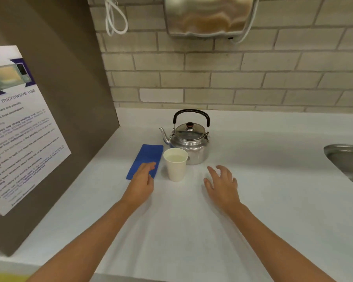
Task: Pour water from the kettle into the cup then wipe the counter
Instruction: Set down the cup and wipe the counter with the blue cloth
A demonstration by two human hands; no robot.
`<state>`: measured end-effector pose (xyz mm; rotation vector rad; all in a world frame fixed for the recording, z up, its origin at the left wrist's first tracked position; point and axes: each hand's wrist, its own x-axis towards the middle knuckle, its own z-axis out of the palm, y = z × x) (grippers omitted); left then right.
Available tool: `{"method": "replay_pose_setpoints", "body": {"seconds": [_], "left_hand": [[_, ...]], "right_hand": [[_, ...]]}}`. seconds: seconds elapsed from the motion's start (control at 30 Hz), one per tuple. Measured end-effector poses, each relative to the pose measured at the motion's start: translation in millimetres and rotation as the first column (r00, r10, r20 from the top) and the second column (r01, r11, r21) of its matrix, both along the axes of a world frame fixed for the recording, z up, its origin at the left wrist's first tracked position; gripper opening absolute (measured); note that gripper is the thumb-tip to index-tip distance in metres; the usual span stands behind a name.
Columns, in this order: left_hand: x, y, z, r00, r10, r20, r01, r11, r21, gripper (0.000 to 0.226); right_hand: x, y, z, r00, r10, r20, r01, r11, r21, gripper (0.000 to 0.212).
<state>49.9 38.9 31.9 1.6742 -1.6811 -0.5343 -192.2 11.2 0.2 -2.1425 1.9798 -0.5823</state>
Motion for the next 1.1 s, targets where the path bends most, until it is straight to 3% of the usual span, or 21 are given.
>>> {"method": "replay_pose_setpoints", "body": {"seconds": [0.1,0.2,0.37,0.63,0.87,1.1], "left_hand": [[13.2,-21.6,13.8,0.998,0.056,0.037,-0.054,0.997,-0.055,0.039],[26.9,-51.5,17.7,0.991,0.058,0.117,-0.061,0.998,0.023,0.04],[40.2,-110.6,-1.6,0.941,-0.008,0.339,-0.034,0.992,0.119,0.037],[48.2,-151.1,-47.1,0.814,-0.14,0.564,0.049,0.984,0.174,0.051],[85.1,-139.0,-53.4,0.799,-0.262,0.542,0.207,0.965,0.16,0.049],[75.8,-72.8,-57.9,0.844,-0.088,0.53,0.061,0.996,0.068,0.05]], "right_hand": [[-7.4,5.4,-9.2,0.992,-0.076,-0.105,0.079,0.997,0.022,0.047],[-11.3,10.2,-15.5,0.981,-0.099,-0.166,0.109,0.993,0.049,0.048],[-12.2,10.6,-23.9,0.977,-0.121,-0.174,0.128,0.991,0.027,0.048],[-9.8,10.9,-25.5,0.981,-0.137,-0.14,0.143,0.989,0.039,0.047],[-6.2,12.4,-20.5,0.976,-0.144,-0.161,0.155,0.986,0.061,0.047],[-2.3,15.3,-16.2,0.974,-0.134,-0.181,0.149,0.986,0.073,0.046]]}}
